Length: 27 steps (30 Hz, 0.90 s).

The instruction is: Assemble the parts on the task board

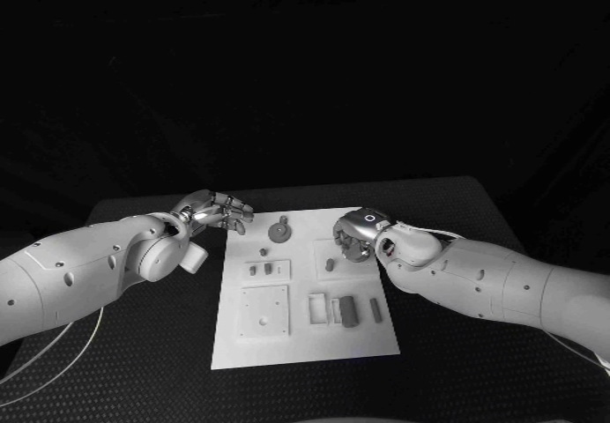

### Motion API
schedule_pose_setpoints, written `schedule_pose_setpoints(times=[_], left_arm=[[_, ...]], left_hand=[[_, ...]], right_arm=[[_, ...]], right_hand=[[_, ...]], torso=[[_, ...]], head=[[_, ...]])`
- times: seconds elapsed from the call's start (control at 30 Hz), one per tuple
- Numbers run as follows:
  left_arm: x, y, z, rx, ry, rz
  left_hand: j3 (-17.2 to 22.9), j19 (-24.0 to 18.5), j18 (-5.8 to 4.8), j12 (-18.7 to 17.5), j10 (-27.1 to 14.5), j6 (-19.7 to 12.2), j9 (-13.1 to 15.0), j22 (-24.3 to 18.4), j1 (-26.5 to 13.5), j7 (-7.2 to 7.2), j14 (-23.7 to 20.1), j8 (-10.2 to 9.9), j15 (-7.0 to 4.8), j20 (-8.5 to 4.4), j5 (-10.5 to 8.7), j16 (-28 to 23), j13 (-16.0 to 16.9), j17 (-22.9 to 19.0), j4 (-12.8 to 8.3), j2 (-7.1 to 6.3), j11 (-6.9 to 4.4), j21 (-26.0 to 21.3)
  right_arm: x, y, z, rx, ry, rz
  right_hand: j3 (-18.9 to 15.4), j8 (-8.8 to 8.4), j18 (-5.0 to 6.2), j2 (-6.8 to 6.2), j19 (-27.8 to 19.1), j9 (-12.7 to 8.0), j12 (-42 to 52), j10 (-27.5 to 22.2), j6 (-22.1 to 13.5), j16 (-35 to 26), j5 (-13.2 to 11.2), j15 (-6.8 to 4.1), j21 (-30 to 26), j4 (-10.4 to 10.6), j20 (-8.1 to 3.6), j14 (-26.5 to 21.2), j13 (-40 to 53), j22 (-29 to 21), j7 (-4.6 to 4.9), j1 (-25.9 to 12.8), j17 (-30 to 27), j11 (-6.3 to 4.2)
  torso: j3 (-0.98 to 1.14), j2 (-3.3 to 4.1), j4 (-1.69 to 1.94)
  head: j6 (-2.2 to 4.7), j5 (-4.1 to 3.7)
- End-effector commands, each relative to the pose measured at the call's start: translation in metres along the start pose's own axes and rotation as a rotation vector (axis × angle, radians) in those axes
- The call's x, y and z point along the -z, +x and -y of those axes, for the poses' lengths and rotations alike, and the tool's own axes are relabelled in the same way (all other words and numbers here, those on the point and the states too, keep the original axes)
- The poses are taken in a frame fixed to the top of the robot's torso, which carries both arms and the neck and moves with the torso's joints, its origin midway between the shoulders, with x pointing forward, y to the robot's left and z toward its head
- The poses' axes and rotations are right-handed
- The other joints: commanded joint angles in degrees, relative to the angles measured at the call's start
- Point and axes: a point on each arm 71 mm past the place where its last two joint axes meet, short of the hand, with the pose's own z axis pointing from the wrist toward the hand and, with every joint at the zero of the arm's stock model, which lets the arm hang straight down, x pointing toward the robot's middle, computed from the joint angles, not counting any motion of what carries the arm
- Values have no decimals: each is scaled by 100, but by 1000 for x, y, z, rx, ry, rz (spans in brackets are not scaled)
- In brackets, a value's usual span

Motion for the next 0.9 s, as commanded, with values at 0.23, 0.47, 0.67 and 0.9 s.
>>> schedule_pose_setpoints(times=[0.23,0.47,0.67,0.9], left_arm=[[0,1,2,-3,12,-14],[0,1,2,-3,13,-13],[-1,1,2,-4,13,-12],[-1,1,2,-4,13,-12]], left_hand=[[-27,-13,-9,-23,-35,-44,-8,-12,30,-6,37,27,17,11,-9,-36,-6,15,4,-41,-2,-10],[-28,-13,-9,-23,-40,-49,-10,-15,30,-4,39,29,17,11,-9,-39,-7,20,5,-41,0,-10],[-28,-12,-9,-24,-44,-52,-12,-18,31,-3,40,31,17,10,-8,-41,-8,24,6,-41,1,-10],[-28,-11,-9,-24,-48,-56,-14,-22,32,-2,42,33,17,10,-8,-43,-8,28,6,-41,2,-10]], right_arm=[[3,2,-3,6,-7,11],[4,0,-2,-2,-7,21],[3,-4,-2,-15,-6,28],[2,-8,-3,-32,-5,33]], right_hand=[[29,31,76,185,67,23,17,134,54,27,17,-27,44,-14,-1,88,17,143,-10,138,17,-85],[34,33,76,179,76,33,15,143,59,27,16,-31,54,-9,-4,97,24,143,-13,132,22,-89],[37,34,76,175,82,41,13,150,63,28,15,-34,60,-4,-5,105,28,142,-14,125,26,-90],[41,33,76,173,85,48,9,154,64,26,15,-36,65,0,-7,109,32,142,-15,119,29,-91]], torso=[[-1,-1,0],[-1,-1,1],[-2,-1,2],[-3,-1,3]], head=[[-1,-2],[9,-3],[13,-2],[21,-1]])
